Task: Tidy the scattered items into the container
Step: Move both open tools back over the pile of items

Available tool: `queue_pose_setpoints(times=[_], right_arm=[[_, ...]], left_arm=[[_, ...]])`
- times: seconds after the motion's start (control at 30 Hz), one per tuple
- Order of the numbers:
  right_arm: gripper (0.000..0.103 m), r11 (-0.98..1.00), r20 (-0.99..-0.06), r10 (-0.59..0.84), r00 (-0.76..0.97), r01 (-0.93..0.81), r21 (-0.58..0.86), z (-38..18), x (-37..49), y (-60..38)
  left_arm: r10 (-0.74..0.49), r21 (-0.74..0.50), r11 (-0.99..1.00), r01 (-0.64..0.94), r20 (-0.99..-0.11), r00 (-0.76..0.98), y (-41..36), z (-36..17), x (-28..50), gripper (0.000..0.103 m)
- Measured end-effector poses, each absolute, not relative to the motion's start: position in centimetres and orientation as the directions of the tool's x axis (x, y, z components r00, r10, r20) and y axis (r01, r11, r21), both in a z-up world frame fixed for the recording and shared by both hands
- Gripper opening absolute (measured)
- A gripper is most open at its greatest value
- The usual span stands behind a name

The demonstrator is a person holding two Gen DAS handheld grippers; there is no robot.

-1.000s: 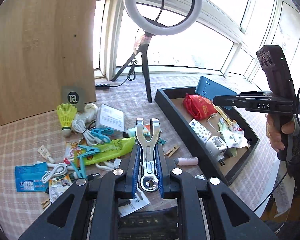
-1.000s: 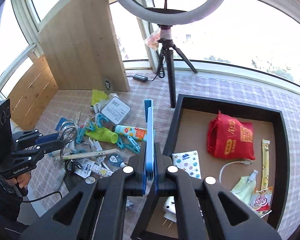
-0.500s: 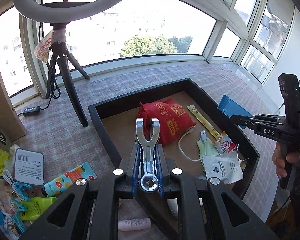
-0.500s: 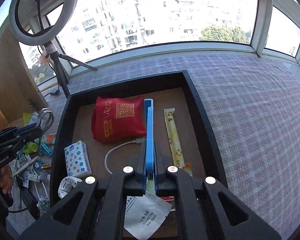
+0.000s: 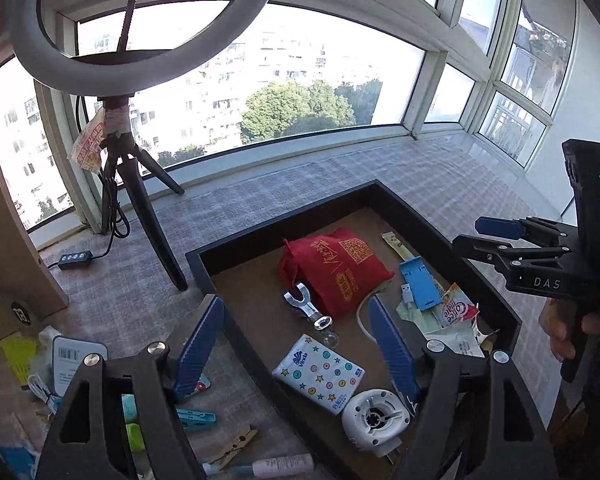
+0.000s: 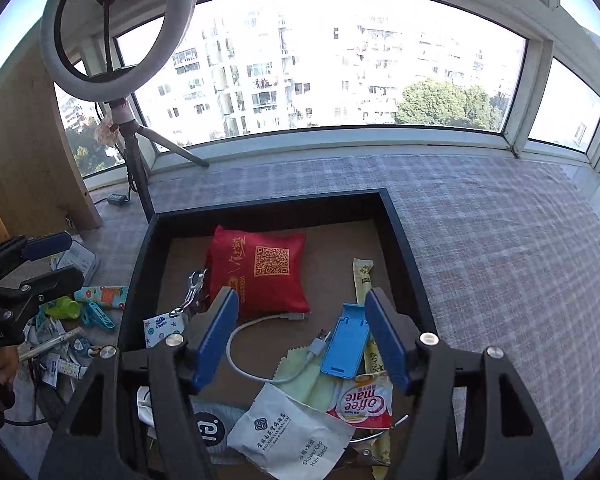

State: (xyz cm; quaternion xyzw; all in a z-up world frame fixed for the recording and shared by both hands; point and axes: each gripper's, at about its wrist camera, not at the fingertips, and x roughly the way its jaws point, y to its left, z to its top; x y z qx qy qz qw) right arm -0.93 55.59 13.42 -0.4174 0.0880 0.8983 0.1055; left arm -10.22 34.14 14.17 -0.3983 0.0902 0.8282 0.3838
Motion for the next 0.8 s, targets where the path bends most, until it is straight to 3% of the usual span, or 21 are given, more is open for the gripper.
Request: queue_pose_setpoints(times=[0.23, 0.47, 0.8], right_arm=[[0.065, -0.977, -0.755, 0.037, -0.654, -0.183, 0.111, 15.3, -0.6, 52.7], [0.062, -0.989, -0.769, -0.126, -0.626, 0.016, 0.149, 16.0, 0.3, 46.0], [0.058, -0.964, -0.832, -0.217, -0.51, 0.244, 0.102, 12.2, 0.2, 34.9]], left_arm=[[0.537, -0.115, -0.732, -0.671, -0.703, -0.466, 27.8, 17.2, -10.2, 0.073], [0.493, -0.035, -0.762, -0.646, -0.678, -0.544, 19.9, 19.5, -7.4, 0.073], [0.305, 0.072, -0.852, -0.519, -0.738, -0.602, 7.1, 16.0, -2.1, 0.073]])
